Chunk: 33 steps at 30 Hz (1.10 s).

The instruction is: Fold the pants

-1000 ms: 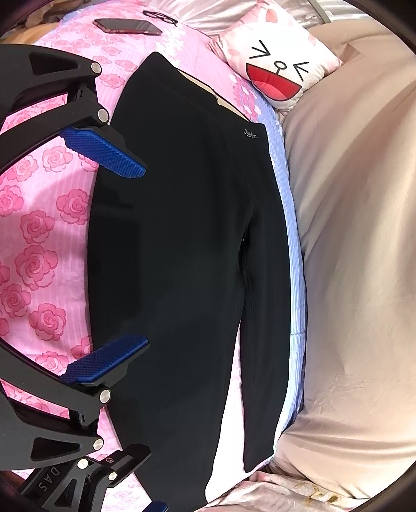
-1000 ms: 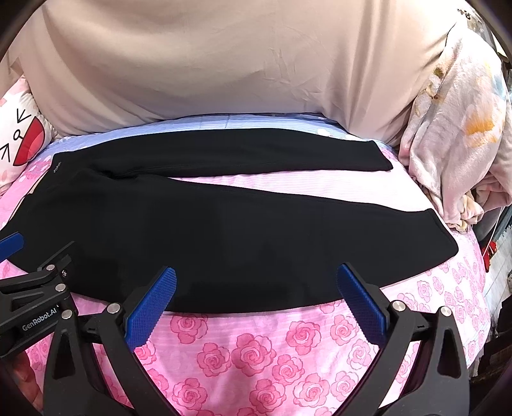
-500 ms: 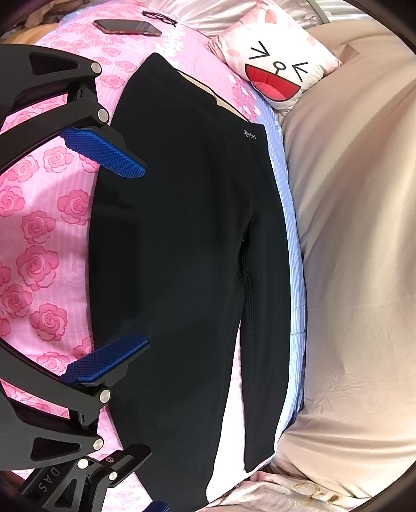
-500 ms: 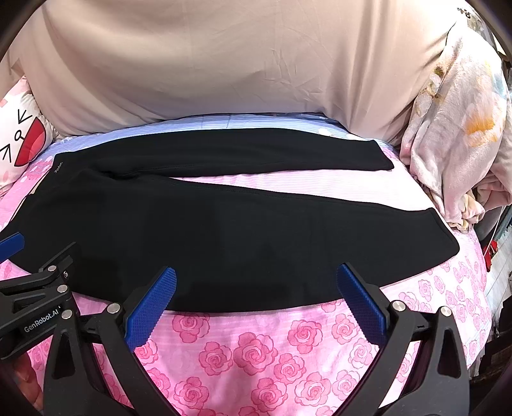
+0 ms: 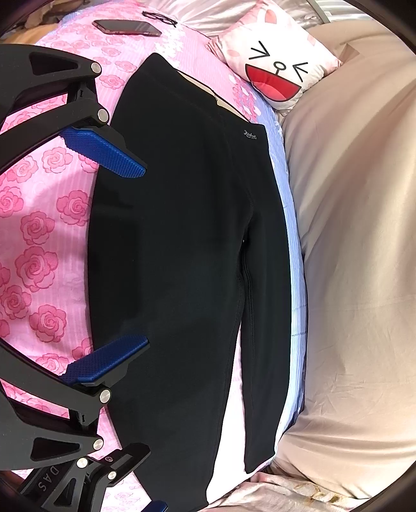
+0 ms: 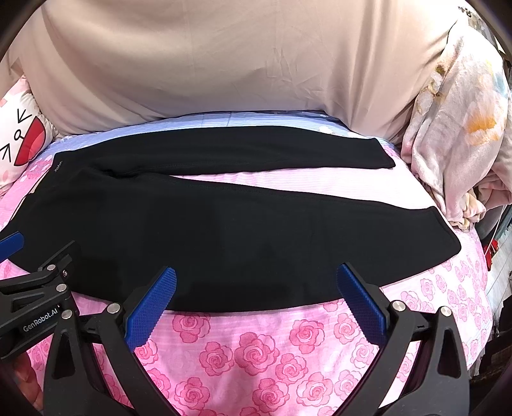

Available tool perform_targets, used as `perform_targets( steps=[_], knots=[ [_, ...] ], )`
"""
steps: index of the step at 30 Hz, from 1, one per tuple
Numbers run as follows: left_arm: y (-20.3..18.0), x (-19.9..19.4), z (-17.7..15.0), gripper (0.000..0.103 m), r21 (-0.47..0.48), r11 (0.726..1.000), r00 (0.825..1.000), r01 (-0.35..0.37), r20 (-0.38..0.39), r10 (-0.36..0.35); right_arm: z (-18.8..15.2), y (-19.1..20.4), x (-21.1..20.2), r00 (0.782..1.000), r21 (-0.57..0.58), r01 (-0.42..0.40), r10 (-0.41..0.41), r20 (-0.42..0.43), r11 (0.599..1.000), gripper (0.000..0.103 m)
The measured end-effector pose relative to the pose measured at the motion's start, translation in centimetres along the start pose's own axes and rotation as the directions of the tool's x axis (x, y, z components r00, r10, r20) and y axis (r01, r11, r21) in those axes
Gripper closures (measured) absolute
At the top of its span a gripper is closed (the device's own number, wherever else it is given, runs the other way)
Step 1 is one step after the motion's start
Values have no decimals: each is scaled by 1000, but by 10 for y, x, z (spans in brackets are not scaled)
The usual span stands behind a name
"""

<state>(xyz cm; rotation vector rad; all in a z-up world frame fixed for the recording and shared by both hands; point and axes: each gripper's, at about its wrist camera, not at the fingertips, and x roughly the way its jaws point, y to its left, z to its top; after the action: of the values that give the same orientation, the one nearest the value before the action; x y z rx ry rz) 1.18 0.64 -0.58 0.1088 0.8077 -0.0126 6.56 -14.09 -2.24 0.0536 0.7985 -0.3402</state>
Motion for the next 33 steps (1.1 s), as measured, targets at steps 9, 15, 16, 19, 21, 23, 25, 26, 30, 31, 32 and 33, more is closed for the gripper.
perform_targets(
  steps=[9,15,16,19,21,23,25,26,30,31,32,33],
  knots=[
    [-1,3,1,7,1,1000,1000,-2,-6,2,0,-2,4,1000,7,-7,7,-2,1000,5],
    [-3,3,0,7,4,1000,1000,-3,-6,3,0,-1,5,1000,4,-6,6,-6,1000,5],
    [-3,3,0,7,5,1000,1000,-2,-6,2,0,-1,5,1000,4,-7,7,-6,1000,5],
    [-4,4,1,7,6,1000,1000,-3,-7,3,0,-1,5,1000,5,-8,8,-5,1000,5],
    [-4,4,1,7,6,1000,1000,-2,-7,2,0,-1,5,1000,6,-5,5,-5,1000,5],
    [-4,4,1,7,5,1000,1000,1,-8,-1,0,-1,5,1000,-3,-2,2,2,1000,5],
    [-1,5,1,7,-6,1000,1000,13,-9,-13,2,-2,6,1000,-13,13,-13,14,1000,5],
    [1,6,2,7,-11,1000,1000,12,-10,-12,5,-5,6,999,-12,29,-28,25,1000,5],
    [4,11,6,7,-15,1000,1000,-2,-11,2,15,-18,5,998,24,27,-28,48,999,5],
    [3,12,6,7,-14,1000,1000,-3,-12,3,16,-19,5,998,26,26,-27,48,999,5],
    [2,12,6,7,-12,1000,1000,-3,-13,2,17,-19,5,998,25,31,-32,48,999,5],
    [1,13,7,7,-7,1000,1000,-2,-13,2,17,-18,5,998,22,32,-33,47,999,5]
  ],
)
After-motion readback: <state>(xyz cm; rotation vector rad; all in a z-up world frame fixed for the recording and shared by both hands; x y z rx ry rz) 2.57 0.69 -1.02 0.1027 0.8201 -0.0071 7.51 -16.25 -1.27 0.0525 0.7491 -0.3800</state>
